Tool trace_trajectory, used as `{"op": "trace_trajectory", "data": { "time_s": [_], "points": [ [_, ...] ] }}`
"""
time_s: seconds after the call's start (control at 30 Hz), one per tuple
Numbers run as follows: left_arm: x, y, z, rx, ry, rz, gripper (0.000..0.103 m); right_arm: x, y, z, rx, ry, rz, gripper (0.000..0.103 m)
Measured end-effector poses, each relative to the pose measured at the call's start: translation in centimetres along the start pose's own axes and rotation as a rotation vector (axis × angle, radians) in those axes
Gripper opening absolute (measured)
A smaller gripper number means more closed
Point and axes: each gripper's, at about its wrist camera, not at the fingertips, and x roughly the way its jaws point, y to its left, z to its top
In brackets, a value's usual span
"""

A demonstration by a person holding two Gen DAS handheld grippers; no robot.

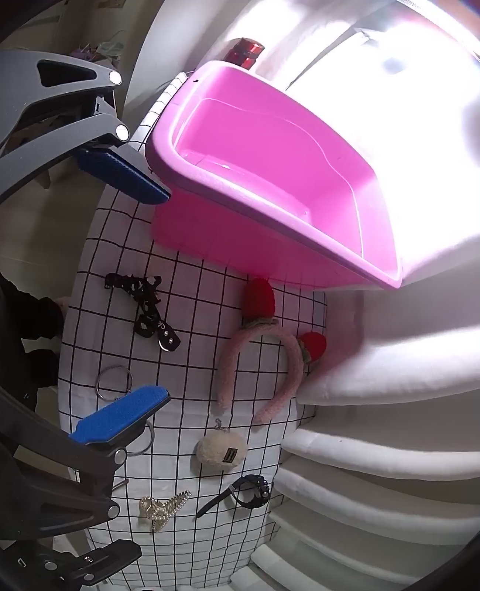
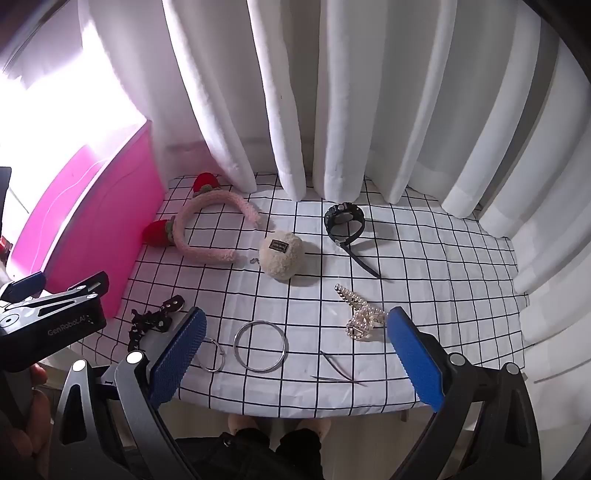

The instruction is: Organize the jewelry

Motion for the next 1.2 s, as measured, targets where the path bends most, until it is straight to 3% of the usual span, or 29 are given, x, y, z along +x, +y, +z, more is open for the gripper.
{"op": "trace_trajectory", "data": {
  "time_s": [1.2],
  "points": [
    [-0.6, -0.21, -0.05, 0.004, -0.004, -0.003, 0.097, -0.52, 0.1, -0.01, 0.001, -0.016, -0.006, 0.094]
  ]
}}
